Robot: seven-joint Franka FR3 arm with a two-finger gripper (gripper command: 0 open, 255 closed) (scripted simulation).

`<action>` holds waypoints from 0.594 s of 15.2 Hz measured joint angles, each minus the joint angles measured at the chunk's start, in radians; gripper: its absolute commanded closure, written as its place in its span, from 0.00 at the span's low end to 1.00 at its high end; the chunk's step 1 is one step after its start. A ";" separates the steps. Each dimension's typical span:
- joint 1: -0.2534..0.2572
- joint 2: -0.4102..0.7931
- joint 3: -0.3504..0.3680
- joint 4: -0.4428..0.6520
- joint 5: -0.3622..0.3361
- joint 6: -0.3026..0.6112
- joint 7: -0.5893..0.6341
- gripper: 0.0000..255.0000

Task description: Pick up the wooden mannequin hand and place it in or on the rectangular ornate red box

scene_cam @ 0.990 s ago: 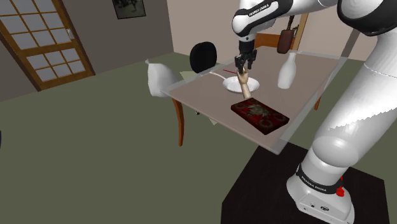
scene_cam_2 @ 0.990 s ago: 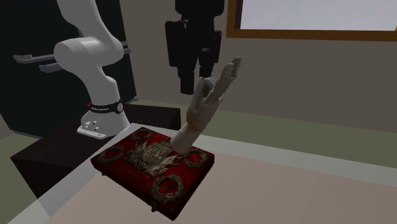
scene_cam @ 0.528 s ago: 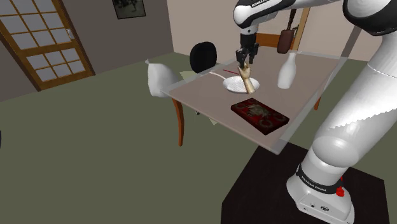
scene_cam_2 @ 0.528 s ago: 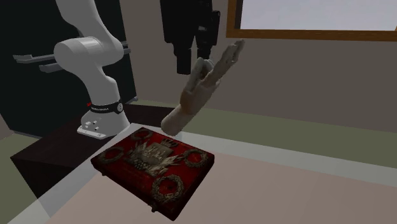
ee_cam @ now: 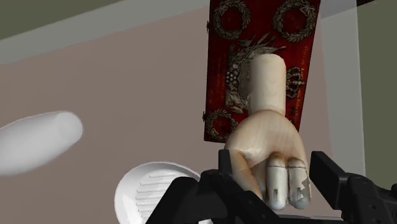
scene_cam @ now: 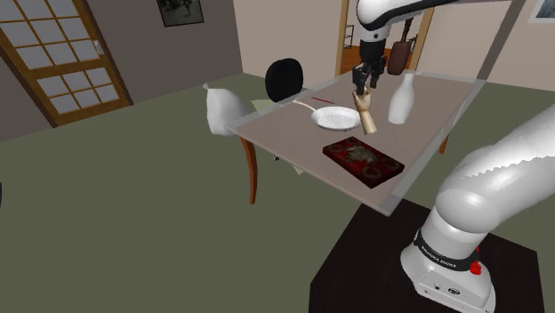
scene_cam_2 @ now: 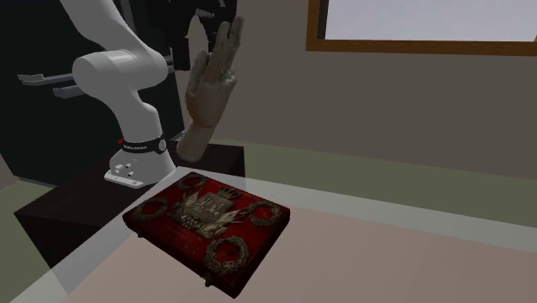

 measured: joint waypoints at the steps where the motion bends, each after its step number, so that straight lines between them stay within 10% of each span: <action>1: -0.008 -0.053 0.008 -0.030 -0.012 -0.023 0.004 1.00; 9: -0.041 -0.199 0.007 -0.172 -0.053 -0.024 0.000 1.00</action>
